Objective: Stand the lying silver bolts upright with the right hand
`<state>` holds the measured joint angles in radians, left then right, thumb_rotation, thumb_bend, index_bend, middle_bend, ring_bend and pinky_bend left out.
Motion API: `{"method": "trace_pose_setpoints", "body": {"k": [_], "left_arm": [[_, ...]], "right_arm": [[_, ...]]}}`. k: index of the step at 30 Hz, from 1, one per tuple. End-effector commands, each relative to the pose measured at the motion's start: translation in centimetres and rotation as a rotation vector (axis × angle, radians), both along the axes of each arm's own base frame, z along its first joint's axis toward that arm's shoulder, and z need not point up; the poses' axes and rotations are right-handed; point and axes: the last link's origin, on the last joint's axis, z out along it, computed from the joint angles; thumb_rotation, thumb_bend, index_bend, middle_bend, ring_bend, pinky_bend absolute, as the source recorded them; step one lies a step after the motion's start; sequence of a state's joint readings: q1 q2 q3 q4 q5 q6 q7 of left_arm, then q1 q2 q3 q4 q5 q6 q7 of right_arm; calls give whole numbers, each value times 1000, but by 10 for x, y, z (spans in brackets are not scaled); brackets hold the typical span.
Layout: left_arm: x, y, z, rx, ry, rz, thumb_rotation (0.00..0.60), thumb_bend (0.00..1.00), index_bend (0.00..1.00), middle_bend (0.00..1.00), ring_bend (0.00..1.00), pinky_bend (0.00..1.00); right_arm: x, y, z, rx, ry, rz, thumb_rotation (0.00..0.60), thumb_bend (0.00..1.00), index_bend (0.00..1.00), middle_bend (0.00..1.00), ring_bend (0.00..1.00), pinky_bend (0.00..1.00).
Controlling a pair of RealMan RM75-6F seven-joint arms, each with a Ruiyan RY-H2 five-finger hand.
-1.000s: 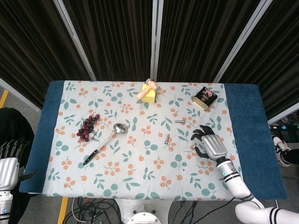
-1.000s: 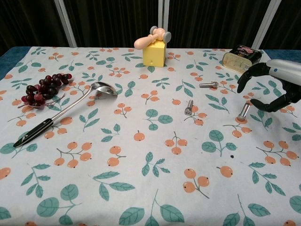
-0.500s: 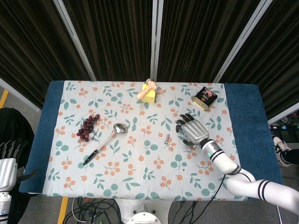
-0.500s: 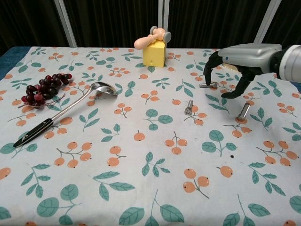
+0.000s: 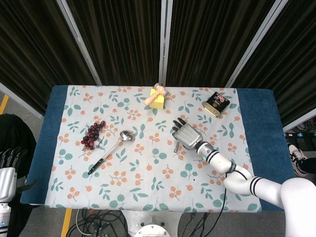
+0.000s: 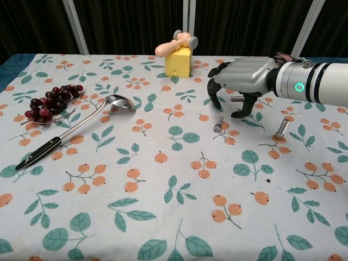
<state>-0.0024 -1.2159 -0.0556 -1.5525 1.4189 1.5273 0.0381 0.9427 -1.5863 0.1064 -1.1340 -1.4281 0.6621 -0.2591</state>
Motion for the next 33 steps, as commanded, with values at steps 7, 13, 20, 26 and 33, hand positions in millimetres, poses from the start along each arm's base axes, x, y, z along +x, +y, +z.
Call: {"method": "trace_pose_setpoints", "body": {"k": [7, 13, 20, 26, 33], "left_arm": [[-1, -1, 0, 2, -2, 3, 600, 0, 154, 67, 0, 0], [-2, -1, -1, 0, -3, 7, 600, 0, 155, 67, 0, 0], [-3, -1, -2, -1, -6, 8, 600, 0, 154, 67, 0, 0], [-4, -2, -2, -1, -7, 9, 600, 0, 154, 67, 0, 0], [-5, -3, -2, -1, -8, 12, 600, 0, 154, 67, 0, 0]], "right_arm": [[-3, 0, -12, 4, -1, 34, 600, 242, 444, 223, 0, 0], [-7, 1, -18, 12, 4, 34, 600, 256, 452, 223, 0, 0], [-10, 1, -19, 7, 11, 36, 600, 293, 472, 235, 0, 0], [-13, 1, -19, -3, 13, 38, 600, 308, 507, 252, 0, 0], [-13, 4, -21, -23, 2, 55, 600, 337, 550, 273, 0, 0]]}}
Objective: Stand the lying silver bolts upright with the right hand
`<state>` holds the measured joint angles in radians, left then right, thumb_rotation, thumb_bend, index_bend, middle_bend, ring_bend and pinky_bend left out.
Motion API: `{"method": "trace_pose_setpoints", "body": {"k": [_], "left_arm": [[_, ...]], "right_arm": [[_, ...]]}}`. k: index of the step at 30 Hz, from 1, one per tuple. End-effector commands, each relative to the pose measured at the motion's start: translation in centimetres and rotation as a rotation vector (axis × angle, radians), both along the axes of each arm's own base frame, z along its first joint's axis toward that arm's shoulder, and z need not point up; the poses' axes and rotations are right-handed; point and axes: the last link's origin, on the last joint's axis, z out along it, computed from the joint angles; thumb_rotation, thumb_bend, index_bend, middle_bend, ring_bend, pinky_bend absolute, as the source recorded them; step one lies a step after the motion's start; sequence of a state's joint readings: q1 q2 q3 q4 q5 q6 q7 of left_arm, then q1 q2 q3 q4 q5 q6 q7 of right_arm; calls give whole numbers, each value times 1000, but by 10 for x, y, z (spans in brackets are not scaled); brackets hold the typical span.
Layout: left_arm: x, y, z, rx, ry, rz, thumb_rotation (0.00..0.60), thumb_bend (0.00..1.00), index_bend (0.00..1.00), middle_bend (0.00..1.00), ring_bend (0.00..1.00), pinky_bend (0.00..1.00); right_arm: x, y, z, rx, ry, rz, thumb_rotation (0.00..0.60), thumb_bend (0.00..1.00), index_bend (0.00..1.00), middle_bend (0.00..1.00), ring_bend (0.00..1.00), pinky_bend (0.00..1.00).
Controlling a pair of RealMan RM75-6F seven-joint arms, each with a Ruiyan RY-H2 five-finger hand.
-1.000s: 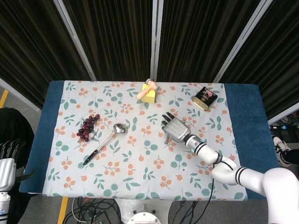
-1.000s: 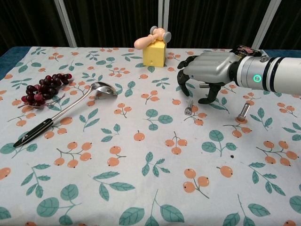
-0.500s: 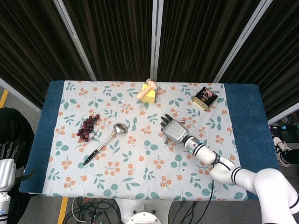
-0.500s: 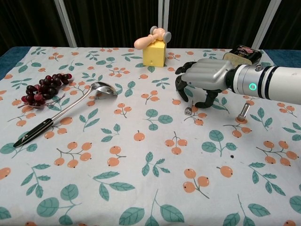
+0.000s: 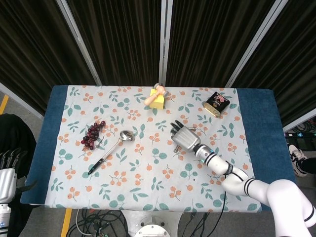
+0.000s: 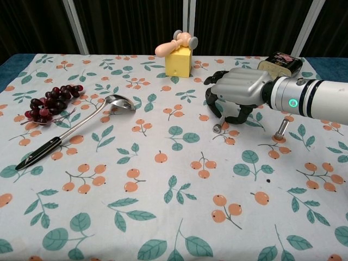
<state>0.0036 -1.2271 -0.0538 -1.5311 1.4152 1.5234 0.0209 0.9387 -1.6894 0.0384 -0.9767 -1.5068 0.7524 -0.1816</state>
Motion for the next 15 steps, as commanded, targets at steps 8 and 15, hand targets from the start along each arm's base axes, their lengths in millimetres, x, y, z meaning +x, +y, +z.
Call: {"method": "trace_pose_setpoints", "body": {"k": [8, 15], "left_arm": [[0, 0, 0, -1, 0, -4, 600, 0, 154, 67, 0, 0], [0, 0, 0, 0, -2, -8, 600, 0, 154, 67, 0, 0]], "right_arm": [[-3, 4, 4, -34, -25, 16, 600, 350, 571, 282, 0, 0], [-3, 5, 24, -103, 4, 99, 600, 357, 587, 284, 0, 0]]}}
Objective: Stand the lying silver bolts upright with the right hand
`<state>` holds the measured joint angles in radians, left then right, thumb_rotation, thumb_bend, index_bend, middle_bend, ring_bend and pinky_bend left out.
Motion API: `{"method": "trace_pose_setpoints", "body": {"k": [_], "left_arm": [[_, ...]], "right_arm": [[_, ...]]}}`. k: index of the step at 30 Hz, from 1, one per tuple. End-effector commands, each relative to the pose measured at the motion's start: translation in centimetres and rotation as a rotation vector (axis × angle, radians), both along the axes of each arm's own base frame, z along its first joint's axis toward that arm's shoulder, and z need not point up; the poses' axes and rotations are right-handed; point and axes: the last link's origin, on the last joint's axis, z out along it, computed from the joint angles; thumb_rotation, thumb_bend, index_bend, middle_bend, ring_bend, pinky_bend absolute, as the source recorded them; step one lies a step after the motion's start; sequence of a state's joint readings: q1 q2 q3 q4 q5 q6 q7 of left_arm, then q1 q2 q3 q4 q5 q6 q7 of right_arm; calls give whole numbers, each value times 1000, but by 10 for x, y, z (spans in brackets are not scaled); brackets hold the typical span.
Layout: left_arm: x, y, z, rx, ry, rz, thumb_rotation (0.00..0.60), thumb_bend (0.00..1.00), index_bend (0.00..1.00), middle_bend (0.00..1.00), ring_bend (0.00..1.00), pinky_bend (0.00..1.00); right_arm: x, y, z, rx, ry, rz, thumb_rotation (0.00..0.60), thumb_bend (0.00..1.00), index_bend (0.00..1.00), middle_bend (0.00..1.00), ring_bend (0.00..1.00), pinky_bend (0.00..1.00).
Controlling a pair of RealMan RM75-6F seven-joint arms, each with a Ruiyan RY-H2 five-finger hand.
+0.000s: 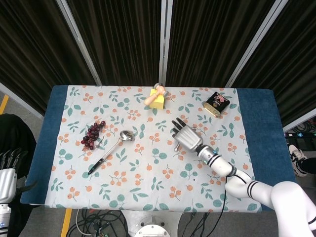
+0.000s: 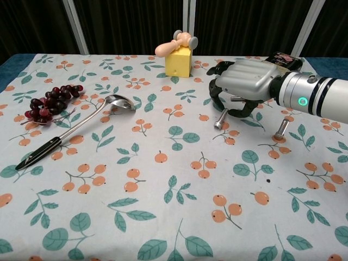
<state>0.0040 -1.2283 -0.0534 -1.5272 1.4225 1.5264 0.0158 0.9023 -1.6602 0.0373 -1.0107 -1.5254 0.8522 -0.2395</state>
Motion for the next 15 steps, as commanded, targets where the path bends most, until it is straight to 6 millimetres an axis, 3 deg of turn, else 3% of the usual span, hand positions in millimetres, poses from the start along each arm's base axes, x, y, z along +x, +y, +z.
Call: {"method": "trace_pose_setpoints", "body": {"k": [1, 8, 15], "left_arm": [[0, 0, 0, 0, 0, -1, 600, 0, 154, 67, 0, 0], [-1, -1, -1, -1, -4, 0, 600, 0, 153, 67, 0, 0], [-2, -1, -1, -1, -3, 2, 600, 0, 154, 67, 0, 0]], "right_arm": [[0, 0, 11, -43, 35, 54, 600, 357, 588, 284, 0, 0], [-1, 3, 10, -72, 106, 104, 600, 357, 589, 284, 0, 0], [6, 9, 9, -72, 65, 115, 600, 357, 589, 283, 0, 0]]}}
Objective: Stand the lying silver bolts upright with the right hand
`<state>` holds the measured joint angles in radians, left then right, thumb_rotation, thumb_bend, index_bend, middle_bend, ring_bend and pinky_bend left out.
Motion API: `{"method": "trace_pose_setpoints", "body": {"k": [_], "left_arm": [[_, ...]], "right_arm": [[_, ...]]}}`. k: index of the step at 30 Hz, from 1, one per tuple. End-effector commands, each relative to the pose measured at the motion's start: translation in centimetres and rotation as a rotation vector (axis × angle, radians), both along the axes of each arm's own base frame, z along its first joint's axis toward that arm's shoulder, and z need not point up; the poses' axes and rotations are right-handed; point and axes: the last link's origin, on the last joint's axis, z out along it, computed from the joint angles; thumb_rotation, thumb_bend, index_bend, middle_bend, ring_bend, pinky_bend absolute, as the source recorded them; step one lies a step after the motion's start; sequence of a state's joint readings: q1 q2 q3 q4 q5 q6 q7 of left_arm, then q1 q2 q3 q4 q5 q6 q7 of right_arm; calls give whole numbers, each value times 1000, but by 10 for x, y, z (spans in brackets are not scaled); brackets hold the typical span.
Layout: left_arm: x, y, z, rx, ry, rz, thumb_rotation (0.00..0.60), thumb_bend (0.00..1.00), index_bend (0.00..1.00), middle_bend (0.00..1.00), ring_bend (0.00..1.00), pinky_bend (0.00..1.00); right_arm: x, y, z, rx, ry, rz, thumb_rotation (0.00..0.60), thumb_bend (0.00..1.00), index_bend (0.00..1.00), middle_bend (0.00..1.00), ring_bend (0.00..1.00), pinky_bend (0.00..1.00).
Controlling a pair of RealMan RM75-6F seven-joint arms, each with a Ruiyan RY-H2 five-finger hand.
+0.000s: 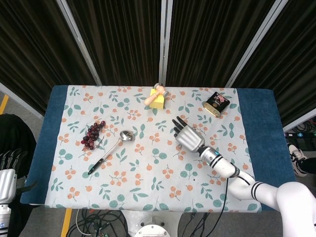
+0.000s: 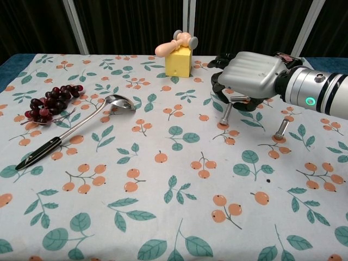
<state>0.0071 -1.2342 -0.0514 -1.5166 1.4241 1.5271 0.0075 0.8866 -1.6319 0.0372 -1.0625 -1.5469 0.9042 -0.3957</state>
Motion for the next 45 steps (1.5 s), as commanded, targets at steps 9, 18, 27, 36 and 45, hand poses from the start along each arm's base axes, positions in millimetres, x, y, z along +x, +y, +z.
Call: {"method": "trace_pose_setpoints", "body": {"k": [9, 18, 27, 36, 45], "left_arm": [[0, 0, -1, -2, 0, 0, 600, 0, 154, 67, 0, 0], [0, -1, 0, 1, -1, -1, 600, 0, 154, 67, 0, 0], [1, 1, -1, -1, 1, -7, 600, 0, 154, 67, 0, 0], [0, 0, 0, -1, 1, -4, 600, 0, 154, 67, 0, 0], [0, 1, -1, -3, 2, -6, 600, 0, 154, 67, 0, 0]], "right_arm": [[5, 8, -4, 12, -2, 28, 600, 357, 588, 282, 0, 0], [9, 13, -8, 22, -8, 38, 600, 357, 588, 280, 0, 0], [9, 17, -4, 17, -29, 37, 600, 356, 579, 280, 0, 0], [10, 16, -5, 12, -28, 37, 600, 355, 553, 276, 0, 0], [8, 16, -5, 11, -29, 26, 600, 355, 523, 272, 0, 0]]}}
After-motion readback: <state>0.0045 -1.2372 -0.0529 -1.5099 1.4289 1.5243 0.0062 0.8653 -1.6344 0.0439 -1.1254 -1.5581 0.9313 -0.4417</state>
